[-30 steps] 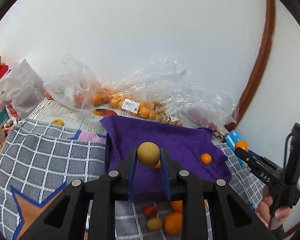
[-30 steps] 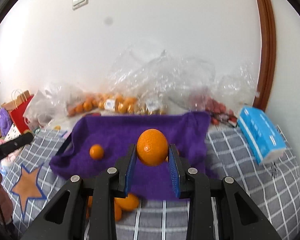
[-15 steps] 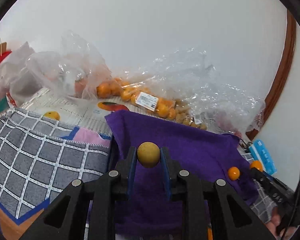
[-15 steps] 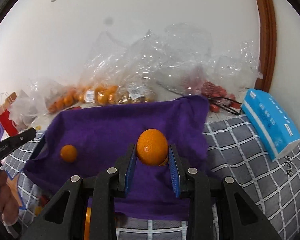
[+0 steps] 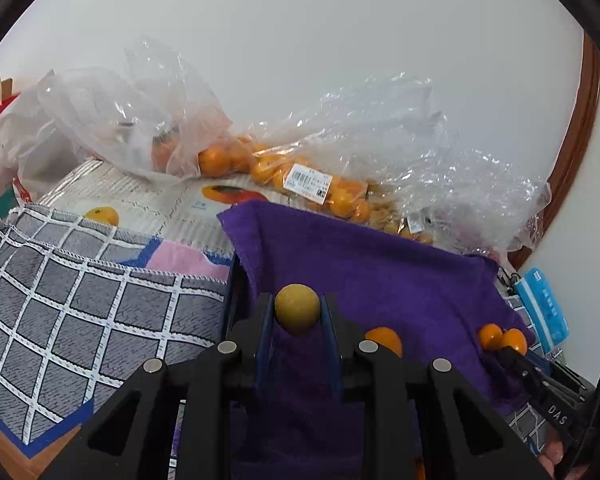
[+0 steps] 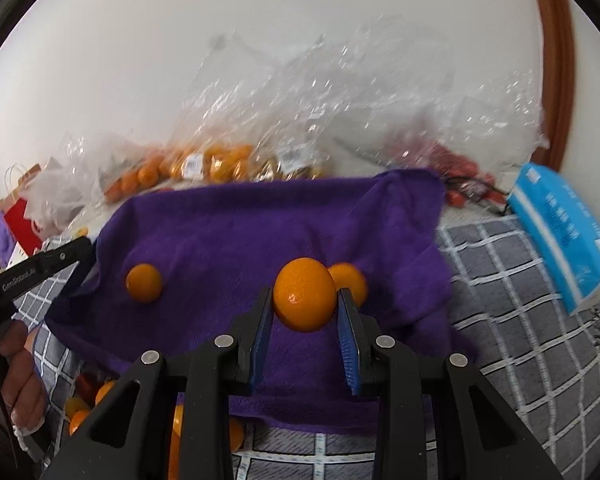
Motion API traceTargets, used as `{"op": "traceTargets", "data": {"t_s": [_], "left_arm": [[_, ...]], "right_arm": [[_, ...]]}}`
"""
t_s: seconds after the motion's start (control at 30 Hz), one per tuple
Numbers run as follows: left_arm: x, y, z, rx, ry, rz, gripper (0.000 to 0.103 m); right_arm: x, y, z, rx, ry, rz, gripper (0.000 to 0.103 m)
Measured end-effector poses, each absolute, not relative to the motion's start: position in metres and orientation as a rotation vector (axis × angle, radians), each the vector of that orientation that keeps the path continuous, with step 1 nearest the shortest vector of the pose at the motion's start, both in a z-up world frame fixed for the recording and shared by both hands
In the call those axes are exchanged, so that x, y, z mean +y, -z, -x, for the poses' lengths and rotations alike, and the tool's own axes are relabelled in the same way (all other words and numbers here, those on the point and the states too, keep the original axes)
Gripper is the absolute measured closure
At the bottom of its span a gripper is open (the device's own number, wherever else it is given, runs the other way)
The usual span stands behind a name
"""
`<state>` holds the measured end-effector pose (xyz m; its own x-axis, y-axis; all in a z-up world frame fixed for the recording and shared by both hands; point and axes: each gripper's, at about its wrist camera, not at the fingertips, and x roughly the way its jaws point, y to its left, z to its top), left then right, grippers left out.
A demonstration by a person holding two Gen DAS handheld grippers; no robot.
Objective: Organize fruits
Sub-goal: 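Lift both held fruits over the purple towel, then open the right tool to drop its orange on the towel while the left tool releases its yellow-green fruit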
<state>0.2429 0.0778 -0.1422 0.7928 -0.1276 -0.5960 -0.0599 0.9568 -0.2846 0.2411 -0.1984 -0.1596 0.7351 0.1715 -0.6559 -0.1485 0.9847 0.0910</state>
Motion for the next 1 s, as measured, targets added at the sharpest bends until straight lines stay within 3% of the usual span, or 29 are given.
{"op": "traceTargets", "data": {"t_s": [1.0], "left_arm": [[0.071,0.159,-0.251,0.745,0.071,0.311,0.080]], "right_arm": [[-0.194,0.178,-0.251,0.798,-0.153,-0.003,0.071]]}}
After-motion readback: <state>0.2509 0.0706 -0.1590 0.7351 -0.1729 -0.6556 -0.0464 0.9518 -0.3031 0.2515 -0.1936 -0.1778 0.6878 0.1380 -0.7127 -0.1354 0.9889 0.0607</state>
